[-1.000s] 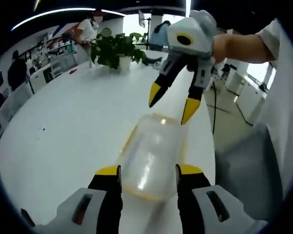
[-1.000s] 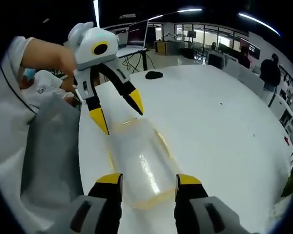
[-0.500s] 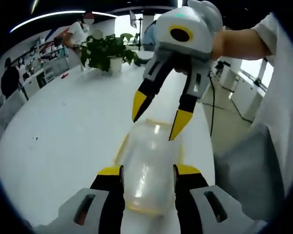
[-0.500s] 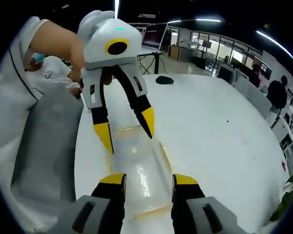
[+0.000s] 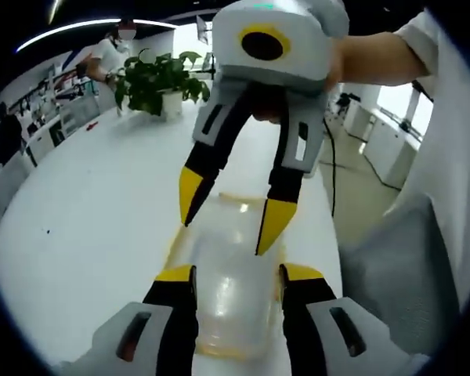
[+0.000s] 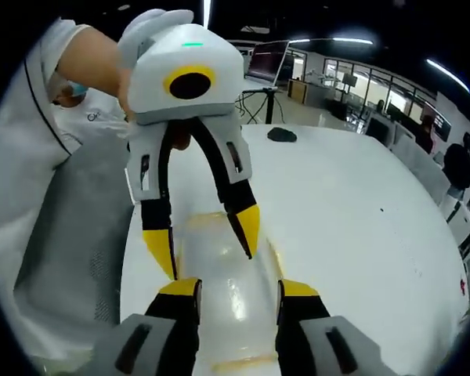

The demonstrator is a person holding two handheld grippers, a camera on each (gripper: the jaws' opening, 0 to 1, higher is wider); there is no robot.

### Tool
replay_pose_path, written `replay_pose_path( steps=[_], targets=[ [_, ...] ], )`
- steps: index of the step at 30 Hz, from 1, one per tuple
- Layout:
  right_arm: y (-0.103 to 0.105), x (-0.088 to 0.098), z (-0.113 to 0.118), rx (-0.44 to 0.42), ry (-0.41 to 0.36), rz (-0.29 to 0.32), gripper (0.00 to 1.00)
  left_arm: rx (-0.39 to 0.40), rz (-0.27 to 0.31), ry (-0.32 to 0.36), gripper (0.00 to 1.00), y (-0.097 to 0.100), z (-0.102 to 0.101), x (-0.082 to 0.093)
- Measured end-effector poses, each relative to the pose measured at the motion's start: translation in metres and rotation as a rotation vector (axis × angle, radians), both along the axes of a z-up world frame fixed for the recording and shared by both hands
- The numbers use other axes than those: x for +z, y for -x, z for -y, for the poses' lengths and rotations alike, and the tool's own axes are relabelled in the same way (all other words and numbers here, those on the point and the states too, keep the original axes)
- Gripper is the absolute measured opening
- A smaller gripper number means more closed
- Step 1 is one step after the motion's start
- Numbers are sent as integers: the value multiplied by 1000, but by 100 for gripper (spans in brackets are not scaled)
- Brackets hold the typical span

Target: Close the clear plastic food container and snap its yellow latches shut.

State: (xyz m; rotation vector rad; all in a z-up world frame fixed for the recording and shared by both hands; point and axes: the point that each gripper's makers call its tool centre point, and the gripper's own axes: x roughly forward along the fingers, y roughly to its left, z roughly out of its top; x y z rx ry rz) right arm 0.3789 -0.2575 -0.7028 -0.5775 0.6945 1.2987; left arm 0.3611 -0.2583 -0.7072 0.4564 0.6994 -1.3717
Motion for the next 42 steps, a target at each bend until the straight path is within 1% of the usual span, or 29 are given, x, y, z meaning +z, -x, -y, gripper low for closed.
replay_pose_path(
  steps=[3, 4, 6, 9, 11, 13, 15, 16, 18, 19, 21, 22, 24, 25, 27, 28, 29, 30, 32, 33, 35, 36, 37, 38, 39, 41, 42],
  targets=[
    [-4, -3, -2, 2, 11, -7, 36, -11, 7, -16, 43, 3, -1, -3],
    [-4, -3, -2, 4, 11, -6, 36, -8, 2, -4, 42, 3, 0, -1],
    [-4, -2, -4, 13, 8, -5, 36, 8, 10, 13, 40, -1, 0, 4],
    [-4, -4, -5, 22, 13, -8, 36, 36, -5, 51, 40, -7, 2, 12],
    [-4, -7, -5, 30, 25, -2, 37, 51, -1, 56, 40, -13, 1, 14],
    [-5, -7, -6, 32, 28, -1, 39, 65, -1, 63, 40, -18, 0, 16],
    [-9, -6, -6, 22, 26, 14, 44, 70, 14, 42, 40, -20, -3, 12],
    [-9, -7, -6, 22, 28, 11, 46, 65, 18, 34, 40, -20, -3, 10],
    [-9, -8, -5, 24, 33, 0, 47, 52, 33, 2, 40, -19, -6, 4],
    [-9, -9, -3, 26, 41, 5, 47, 45, 37, -8, 41, -18, -7, 2],
    [-10, -10, -2, 23, 44, 3, 47, 33, 36, -16, 43, -15, -6, -2],
    [-9, -10, -2, 20, 43, -3, 47, 18, 38, -22, 44, -11, -4, -3],
    [-9, -11, -2, 26, 50, 1, 47, -13, 15, -11, 48, -1, 1, -3],
    [-9, -11, -2, 26, 50, 0, 47, -25, 18, -19, 51, 3, 3, -5],
    [-8, -11, -3, 28, 46, -6, 47, -99, 54, -80, 56, 12, 1, -13],
    [-8, -10, -3, 29, 45, -5, 47, -119, 68, -100, 60, 15, 0, -16],
    [-8, -11, -3, 30, 47, -5, 47, -132, 99, -113, 63, 17, 1, -18],
    [-9, -11, -3, 28, 54, -3, 47, -156, 132, -108, 65, 17, 3, -18],
    [-9, -12, -3, 26, 60, -10, 45, -146, 134, -118, 66, 19, 2, -20],
    [-8, -12, -3, 26, 57, -15, 45, -162, 161, -130, 66, 18, 3, -21],
    [-7, -12, -4, 25, 56, -22, 46, -217, 249, -171, 66, 16, 1, -23],
    [-7, -13, -4, 28, 60, -21, 46, -253, 315, -200, 66, 14, 1, -25],
    [-7, -14, -4, 30, 64, -18, 46, -267, 335, -209, 64, 14, 1, -25],
    [-7, -15, -4, 33, 68, -16, 47, -265, 321, -212, 63, 19, 1, -29],
    [-7, -17, -3, 37, 78, -9, 47, -255, 319, -212, 63, 19, 1, -30],
    [-6, -19, -1, 44, 95, -3, 47, -249, 329, -211, 61, 17, 1, -29],
    [-5, -21, 0, 55, 107, 3, 47, -247, 321, -196, 59, 18, 2, -27]
  ],
)
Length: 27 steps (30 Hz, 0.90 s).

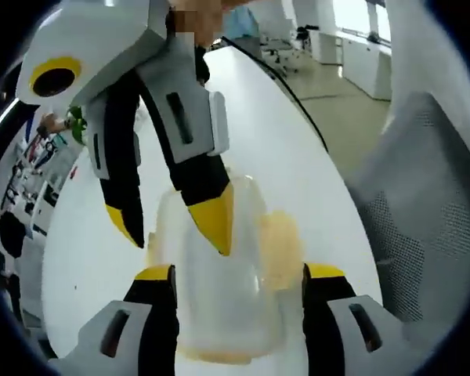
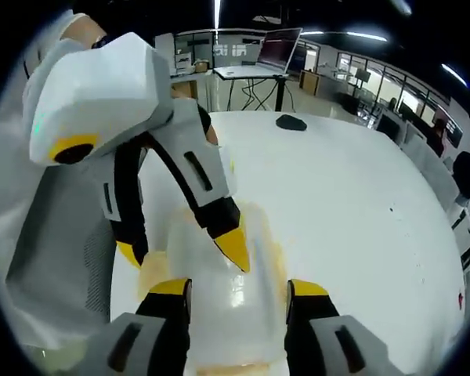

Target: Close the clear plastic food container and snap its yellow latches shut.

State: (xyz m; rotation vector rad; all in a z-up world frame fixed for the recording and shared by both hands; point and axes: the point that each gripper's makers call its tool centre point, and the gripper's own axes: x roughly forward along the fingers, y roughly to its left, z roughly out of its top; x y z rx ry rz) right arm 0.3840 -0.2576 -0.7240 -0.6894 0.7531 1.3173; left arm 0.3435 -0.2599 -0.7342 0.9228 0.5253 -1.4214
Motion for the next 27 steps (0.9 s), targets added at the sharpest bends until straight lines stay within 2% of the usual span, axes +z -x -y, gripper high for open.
replay_pose_path(
  steps=[2, 6, 7, 11, 12, 13, 16, 21, 24, 27],
  targets=[
    [1, -3, 4, 8, 23, 5, 46, 1, -59, 35, 54, 7, 3, 5],
    [0, -2, 3, -9, 7, -8, 46, 53, -148, 110, 58, 8, 6, 18],
    [0, -2, 3, -11, 6, -12, 46, 67, -150, 127, 59, 5, 7, 22],
    [0, -2, 3, -10, 8, -10, 46, 111, -77, 101, 56, -15, 2, 17],
    [1, -2, 3, -9, 9, -10, 46, 124, -51, 54, 54, -20, -4, 11],
    [1, -2, 3, -8, 10, -8, 46, 127, -49, 30, 54, -20, -7, 7],
    [1, -2, 3, -13, 11, -9, 46, 96, -49, 31, 53, -10, -4, 3],
    [-1, -1, 4, 4, 15, 6, 47, 62, -60, 95, 51, -5, 9, 16],
    [-3, 1, 2, 9, 0, -6, 48, 38, -58, 90, 48, -3, 13, 15],
    [-6, 3, 0, 33, 0, -15, 47, 40, -62, 74, 50, -4, 14, 10]
  ],
)
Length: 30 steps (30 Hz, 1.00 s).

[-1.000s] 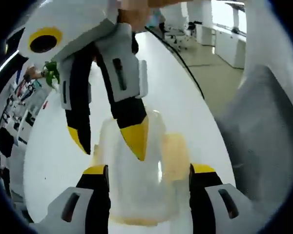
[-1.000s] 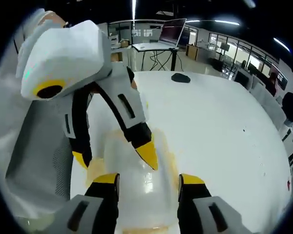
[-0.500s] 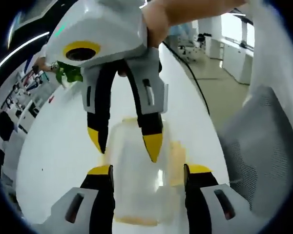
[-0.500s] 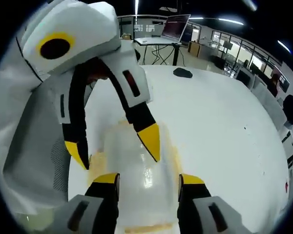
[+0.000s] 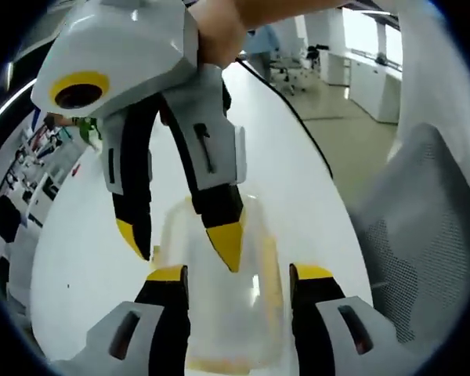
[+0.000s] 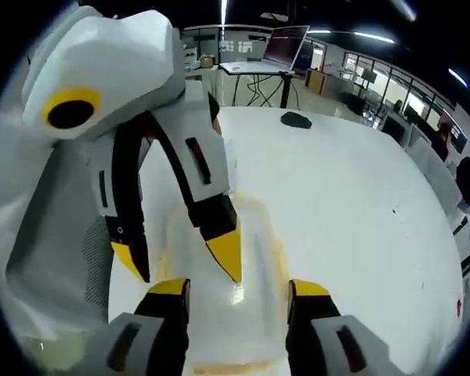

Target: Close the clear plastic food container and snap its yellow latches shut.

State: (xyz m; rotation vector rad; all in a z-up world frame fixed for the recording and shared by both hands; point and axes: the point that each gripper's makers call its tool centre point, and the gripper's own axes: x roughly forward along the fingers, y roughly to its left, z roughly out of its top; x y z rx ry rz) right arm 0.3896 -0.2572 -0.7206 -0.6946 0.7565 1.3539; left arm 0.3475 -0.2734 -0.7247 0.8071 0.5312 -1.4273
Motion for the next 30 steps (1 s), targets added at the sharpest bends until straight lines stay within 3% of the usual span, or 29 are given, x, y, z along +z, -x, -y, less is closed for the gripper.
replay_pose_path(
  steps=[7, 9, 12, 15, 21, 30],
  targets=[
    [6, 1, -3, 98, 36, -48, 47, -10, -1, -30, 48, -1, -3, -4],
    [2, -4, -2, 124, 74, -28, 47, -3, 1, -30, 45, -2, -2, -4],
    [-3, -7, -4, 131, 89, -21, 46, 25, 25, -48, 45, -8, -4, -3],
    [-7, -6, -6, 140, 100, -28, 47, -4, 70, -82, 45, -10, -7, -7],
    [-10, -10, -9, 168, 130, -42, 51, 4, 63, -78, 46, -10, -7, -7],
    [-13, -14, -8, 183, 196, -137, 49, 9, 55, -79, 45, -11, -7, -8]
  ],
)
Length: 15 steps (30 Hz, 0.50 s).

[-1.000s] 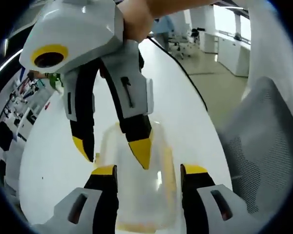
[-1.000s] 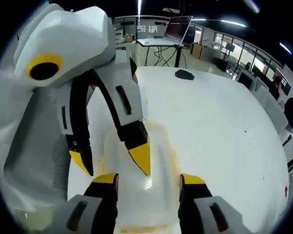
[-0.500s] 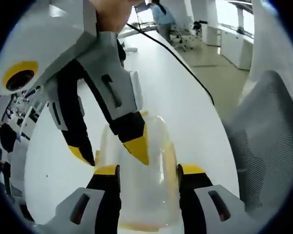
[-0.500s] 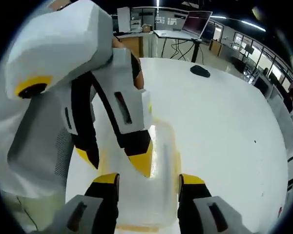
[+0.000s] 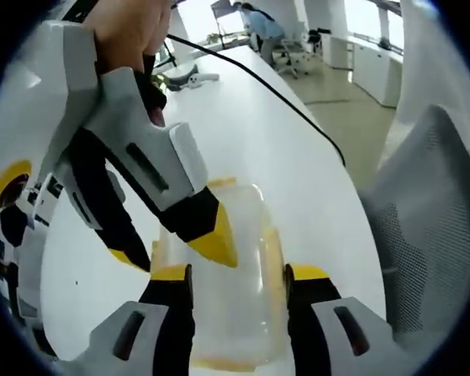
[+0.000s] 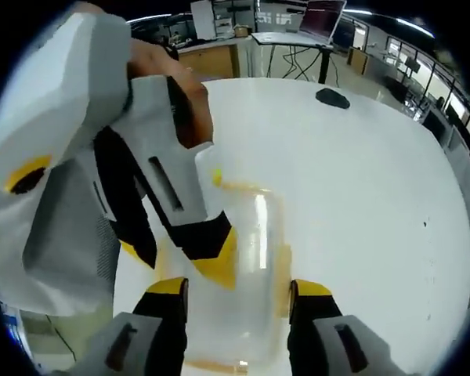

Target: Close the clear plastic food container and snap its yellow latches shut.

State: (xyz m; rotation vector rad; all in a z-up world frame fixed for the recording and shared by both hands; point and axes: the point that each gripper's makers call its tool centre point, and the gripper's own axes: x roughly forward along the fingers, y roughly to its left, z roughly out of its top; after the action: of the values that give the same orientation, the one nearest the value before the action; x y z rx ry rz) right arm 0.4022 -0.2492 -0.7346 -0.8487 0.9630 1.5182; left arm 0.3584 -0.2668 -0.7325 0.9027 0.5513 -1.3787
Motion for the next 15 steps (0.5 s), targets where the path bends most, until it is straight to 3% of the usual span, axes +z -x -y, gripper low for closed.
replay_pose_path(
  steps=[4, 10, 15],
  targets=[
    [-1, -2, 1, 7, 42, -43, 46, 11, 7, -14, 44, 0, 1, -1],
    [-2, -5, 1, 66, 154, -55, 42, 18, 7, -16, 43, -2, 0, -1],
    [-3, -9, 2, 66, 191, -141, 43, 26, 16, -1, 42, -2, 0, -1]
  ],
)
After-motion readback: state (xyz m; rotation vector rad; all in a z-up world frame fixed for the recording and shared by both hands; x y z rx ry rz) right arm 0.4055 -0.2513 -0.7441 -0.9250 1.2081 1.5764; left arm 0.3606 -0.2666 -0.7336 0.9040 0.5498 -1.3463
